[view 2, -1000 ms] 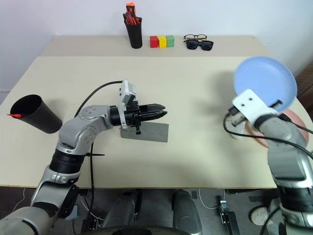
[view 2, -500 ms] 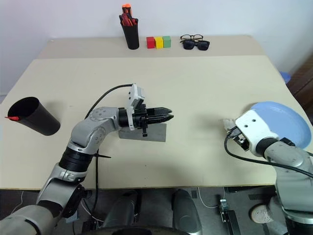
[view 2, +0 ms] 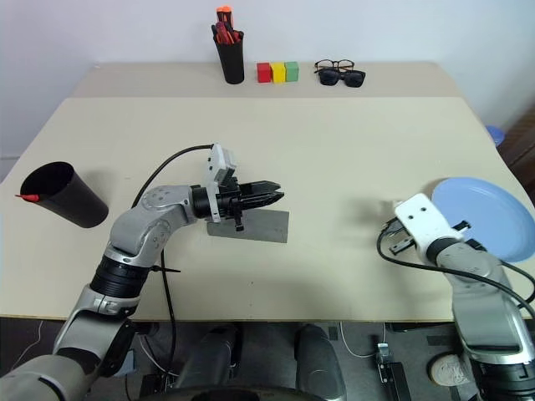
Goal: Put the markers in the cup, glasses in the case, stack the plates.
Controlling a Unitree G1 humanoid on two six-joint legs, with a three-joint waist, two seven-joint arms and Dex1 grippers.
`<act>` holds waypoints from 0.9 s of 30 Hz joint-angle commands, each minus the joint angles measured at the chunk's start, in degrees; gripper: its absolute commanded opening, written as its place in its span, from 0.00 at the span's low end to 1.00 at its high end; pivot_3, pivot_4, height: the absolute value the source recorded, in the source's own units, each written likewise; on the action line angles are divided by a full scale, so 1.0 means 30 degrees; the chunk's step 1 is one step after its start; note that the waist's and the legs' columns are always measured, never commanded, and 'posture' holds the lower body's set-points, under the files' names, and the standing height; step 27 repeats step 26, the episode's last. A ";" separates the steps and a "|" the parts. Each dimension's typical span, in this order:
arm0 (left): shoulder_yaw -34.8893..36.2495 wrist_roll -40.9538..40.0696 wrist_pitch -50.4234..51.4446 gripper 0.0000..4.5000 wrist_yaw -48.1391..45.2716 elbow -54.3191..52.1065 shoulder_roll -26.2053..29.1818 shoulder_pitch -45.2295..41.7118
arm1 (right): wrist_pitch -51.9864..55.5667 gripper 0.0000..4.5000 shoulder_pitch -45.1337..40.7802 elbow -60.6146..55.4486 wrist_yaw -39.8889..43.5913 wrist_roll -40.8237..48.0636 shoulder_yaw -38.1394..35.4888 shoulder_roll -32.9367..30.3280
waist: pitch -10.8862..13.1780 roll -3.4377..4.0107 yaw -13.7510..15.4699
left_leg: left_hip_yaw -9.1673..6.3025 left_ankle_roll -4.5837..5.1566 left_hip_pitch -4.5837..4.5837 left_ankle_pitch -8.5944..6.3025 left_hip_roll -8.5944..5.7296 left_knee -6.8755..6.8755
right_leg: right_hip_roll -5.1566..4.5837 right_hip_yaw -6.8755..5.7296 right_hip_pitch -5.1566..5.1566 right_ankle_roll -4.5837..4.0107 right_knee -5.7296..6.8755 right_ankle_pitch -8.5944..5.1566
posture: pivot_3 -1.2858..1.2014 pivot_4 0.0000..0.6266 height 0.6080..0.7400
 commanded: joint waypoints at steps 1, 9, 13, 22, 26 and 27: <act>0.0942 0.0465 -0.1081 0.21 0.0615 0.0282 0.0261 -0.0010 | 0.1106 0.02 0.0093 -0.0950 -0.0914 -0.1247 -0.1993 -0.0924 | 0.0000 0.0000 0.0000 | -0.0001 0.0000 0.0001 0.0000 0.0001 0.0000 | 0.0002 -0.0001 0.0000 0.0000 0.0001 0.0000 | 0.52 0.24 1.00; 0.2616 0.3183 -0.4141 0.21 0.4855 0.0847 0.0699 0.1161 | 0.0343 0.51 0.0210 0.1140 -0.2232 -0.3301 -0.0997 -0.2152 | -0.0004 -0.0003 -0.0117 | 0.0004 0.0004 0.0007 -0.0002 0.0001 -0.0003 | -0.0002 0.0000 0.0001 -0.0001 -0.0004 0.0000 | 0.52 0.24 1.00; 0.3689 0.5401 -0.5552 0.21 0.8076 -0.0327 0.1216 0.3237 | -0.2084 0.51 -0.3097 0.2996 -0.1969 -0.0874 -0.0757 -0.0252 | -0.0013 0.0016 -0.0356 | 0.0020 0.0003 0.0025 -0.0002 0.0013 -0.0014 | 0.0002 0.0012 -0.0001 -0.0003 -0.0001 0.0002 | 0.52 0.24 1.00; 0.5550 0.5320 -0.3782 0.21 1.0635 -0.5441 0.1189 0.7539 | -0.5683 0.51 -0.6840 0.5213 0.3902 0.5477 0.1417 0.2181 | -0.0007 0.0001 -0.0093 | -0.0016 0.0004 0.0010 -0.0002 0.0001 -0.0009 | -0.0008 -0.0015 0.0018 0.0001 -0.0003 0.0003 | 0.52 0.24 1.00; 0.5668 0.5289 -0.3033 0.21 1.1391 -0.6583 0.0917 0.8091 | -0.7487 0.51 -0.8590 0.8352 0.4362 0.5249 0.2925 0.2614 | -0.0007 0.0001 -0.0031 | -0.0011 0.0003 0.0011 -0.0003 -0.0004 0.0002 | -0.0012 -0.0015 0.0030 0.0001 -0.0021 0.0004 | 0.52 0.24 1.00; 0.5668 0.5289 -0.3033 0.21 1.1391 -0.6583 0.0917 0.8091 | -0.7487 0.51 -0.8590 0.8352 0.4362 0.5249 0.2925 0.2614 | -0.0007 0.0001 -0.0031 | -0.0011 0.0003 0.0011 -0.0003 -0.0004 0.0002 | -0.0012 -0.0015 0.0030 0.0001 -0.0021 0.0004 | 0.52 0.24 1.00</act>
